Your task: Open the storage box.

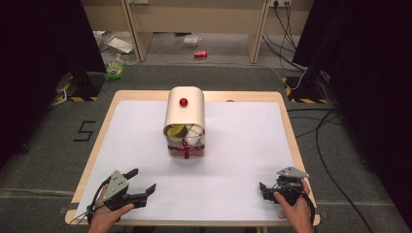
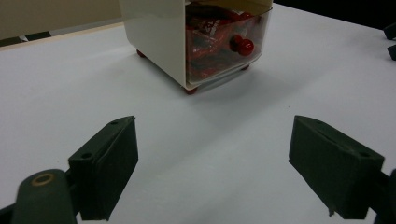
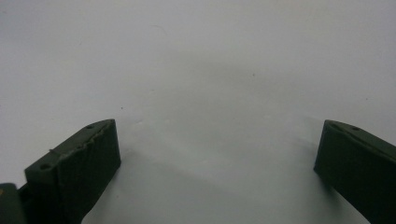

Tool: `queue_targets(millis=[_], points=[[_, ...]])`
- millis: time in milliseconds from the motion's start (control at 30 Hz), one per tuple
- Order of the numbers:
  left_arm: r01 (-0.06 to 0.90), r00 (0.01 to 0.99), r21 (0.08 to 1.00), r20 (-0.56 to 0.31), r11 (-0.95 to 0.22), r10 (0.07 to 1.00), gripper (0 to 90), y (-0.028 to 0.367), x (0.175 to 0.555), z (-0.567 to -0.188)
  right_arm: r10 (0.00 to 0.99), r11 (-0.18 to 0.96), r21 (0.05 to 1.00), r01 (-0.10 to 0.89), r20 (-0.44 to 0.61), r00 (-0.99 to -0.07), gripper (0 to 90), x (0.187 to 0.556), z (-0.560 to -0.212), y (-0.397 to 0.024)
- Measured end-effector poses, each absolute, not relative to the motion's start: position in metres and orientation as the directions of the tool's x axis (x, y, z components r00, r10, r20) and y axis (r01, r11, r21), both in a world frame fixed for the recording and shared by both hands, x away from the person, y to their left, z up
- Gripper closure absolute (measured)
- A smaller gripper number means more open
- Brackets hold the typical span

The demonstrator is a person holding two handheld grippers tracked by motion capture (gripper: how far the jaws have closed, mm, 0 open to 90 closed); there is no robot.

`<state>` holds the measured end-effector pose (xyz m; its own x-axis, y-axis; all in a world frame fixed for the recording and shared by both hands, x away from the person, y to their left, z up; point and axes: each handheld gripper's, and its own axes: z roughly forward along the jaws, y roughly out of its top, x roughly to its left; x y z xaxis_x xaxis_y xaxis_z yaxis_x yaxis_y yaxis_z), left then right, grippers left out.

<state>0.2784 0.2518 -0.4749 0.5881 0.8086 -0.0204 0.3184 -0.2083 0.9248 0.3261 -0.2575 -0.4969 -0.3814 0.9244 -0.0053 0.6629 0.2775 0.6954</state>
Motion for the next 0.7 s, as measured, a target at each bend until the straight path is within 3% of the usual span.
queue_targets(millis=[700], points=[[0.274, 0.620, 0.938, -0.003, -0.213, 0.784, 15.3, 0.229, 0.288, -0.453, 0.924, 0.278, 0.695, 0.663, -0.005, -0.382, 0.4, 0.326, -0.497, -0.258]])
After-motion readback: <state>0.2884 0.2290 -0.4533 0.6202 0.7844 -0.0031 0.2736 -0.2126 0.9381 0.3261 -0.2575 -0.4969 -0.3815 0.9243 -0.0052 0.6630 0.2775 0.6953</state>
